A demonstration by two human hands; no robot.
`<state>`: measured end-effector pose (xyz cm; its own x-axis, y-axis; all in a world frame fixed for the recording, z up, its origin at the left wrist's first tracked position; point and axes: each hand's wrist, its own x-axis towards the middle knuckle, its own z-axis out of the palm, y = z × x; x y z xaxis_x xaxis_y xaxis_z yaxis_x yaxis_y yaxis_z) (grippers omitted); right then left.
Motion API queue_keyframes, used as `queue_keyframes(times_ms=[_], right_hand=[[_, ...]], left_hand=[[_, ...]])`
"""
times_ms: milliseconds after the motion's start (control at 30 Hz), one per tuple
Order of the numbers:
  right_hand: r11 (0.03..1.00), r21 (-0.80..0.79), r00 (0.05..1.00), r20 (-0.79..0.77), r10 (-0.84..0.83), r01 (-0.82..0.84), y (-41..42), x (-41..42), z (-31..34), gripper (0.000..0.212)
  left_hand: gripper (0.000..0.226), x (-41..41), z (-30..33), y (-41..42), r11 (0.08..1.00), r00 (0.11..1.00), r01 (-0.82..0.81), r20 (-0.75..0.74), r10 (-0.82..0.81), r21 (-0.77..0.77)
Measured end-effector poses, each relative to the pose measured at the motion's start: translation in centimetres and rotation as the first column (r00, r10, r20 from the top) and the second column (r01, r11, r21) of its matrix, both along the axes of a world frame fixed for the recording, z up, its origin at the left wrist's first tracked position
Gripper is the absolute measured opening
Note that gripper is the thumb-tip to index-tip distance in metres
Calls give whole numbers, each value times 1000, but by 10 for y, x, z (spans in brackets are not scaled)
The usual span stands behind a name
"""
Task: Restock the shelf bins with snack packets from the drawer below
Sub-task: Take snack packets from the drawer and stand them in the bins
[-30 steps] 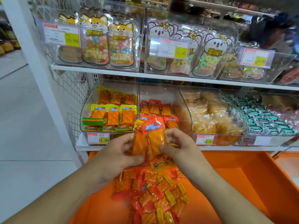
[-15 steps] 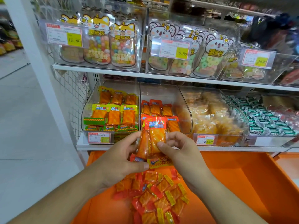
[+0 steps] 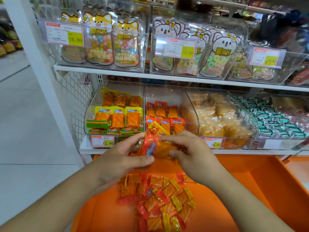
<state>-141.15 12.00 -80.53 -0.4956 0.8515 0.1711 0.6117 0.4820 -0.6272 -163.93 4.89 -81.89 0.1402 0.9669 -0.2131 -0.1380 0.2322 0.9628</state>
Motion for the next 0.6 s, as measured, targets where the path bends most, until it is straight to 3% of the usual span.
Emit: queue_keyframes(times_ms=[167,333,467,600], right_hand=[[968,209,986,116,119,-141,-9,-2,1,51],[903,393,962,265,70,-173,-12,-7,5,62],[921,261,926,319,201,-290,-11,-6,5,77],[982,94,974,173,144,-162,-12,-7,-2,52]], left_hand=[[58,0,2,-2,999,939,18,-344,-2,42],[51,1,5,-4,994,858,91,-512,-46,64],[57,-2,8,-6,984,785,170,-612,-101,57],[40,-4,12,-3,994,848,-38,-523,85,100]])
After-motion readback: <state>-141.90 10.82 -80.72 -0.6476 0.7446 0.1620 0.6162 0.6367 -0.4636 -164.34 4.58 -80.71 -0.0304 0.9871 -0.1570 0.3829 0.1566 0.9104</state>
